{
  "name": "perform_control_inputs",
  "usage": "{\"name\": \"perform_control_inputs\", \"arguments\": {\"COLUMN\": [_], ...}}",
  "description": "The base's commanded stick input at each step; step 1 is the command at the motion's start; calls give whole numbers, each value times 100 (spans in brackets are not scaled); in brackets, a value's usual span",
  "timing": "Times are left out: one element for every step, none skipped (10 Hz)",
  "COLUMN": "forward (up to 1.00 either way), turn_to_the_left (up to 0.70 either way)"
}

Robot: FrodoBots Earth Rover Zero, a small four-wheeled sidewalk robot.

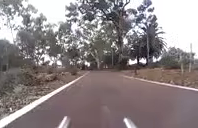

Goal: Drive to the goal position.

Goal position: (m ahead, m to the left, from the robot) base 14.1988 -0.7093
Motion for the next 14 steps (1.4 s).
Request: {"name": "perform_control_inputs", "arguments": {"forward": [60,60,60,60,60,60,60,60,60,60,60,60,60,60], "turn_to_the_left": [0,0,0,0,0,0,0,0,0,0,0,0,0,0]}}
